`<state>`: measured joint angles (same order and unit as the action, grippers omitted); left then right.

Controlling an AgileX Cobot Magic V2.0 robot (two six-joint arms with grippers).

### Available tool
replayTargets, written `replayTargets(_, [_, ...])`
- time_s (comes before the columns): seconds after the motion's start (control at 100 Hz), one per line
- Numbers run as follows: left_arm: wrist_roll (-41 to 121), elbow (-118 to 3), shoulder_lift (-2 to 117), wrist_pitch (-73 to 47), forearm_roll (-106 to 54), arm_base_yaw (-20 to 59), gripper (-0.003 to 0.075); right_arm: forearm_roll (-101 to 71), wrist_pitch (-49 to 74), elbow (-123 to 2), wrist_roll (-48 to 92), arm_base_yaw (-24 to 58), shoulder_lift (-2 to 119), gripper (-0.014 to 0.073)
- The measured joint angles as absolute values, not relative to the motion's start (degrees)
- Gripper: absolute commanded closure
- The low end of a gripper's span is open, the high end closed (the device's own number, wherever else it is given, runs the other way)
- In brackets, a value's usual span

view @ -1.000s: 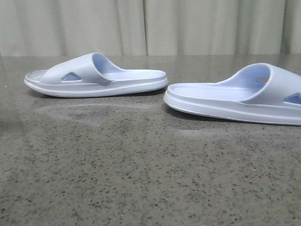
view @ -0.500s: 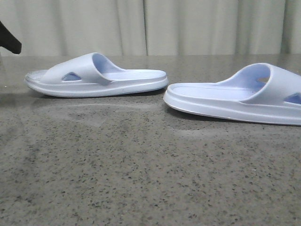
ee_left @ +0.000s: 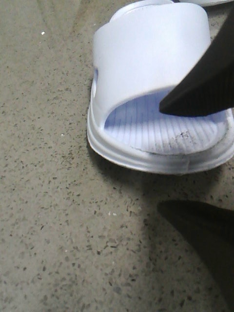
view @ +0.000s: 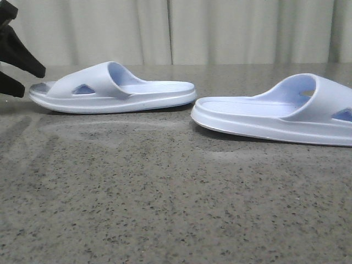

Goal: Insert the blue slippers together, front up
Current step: 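Lower the left gripper and pinch the heel rim of the other slipper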

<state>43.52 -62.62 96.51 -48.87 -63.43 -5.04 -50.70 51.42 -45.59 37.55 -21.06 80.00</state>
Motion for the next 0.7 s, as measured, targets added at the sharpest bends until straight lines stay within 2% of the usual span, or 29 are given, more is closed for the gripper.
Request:
replayTargets(0.27, [44.4, -63.5, 99.2, -49.1, -63.8, -2.3, 0.0381, -50.8, 51.4, -45.6, 37.7, -21.1, 80.0, 0.0701])
replayTargets(0.36, [44.7, -63.6, 99.6, -49.0, -64.3, -1.6, 0.0402, -50.8, 51.4, -45.6, 37.7, -21.1, 80.0, 0.0701])
replayTargets(0.45, [44.8, -63.6, 99.6, -48.9, -64.5, -1.3, 0.0492, -50.8, 51.4, -45.6, 37.7, -21.1, 80.0, 0.0701])
replayTargets(0.58, [44.9, -63.6, 99.6, -48.7, -64.5, -1.3, 0.0708, -50.8, 51.4, -45.6, 37.7, -21.1, 80.0, 0.0701])
replayTargets(0.7, [44.9, -63.6, 99.6, -48.9, -65.5, -1.3, 0.0705, -50.8, 51.4, -45.6, 37.7, -21.1, 80.0, 0.0701])
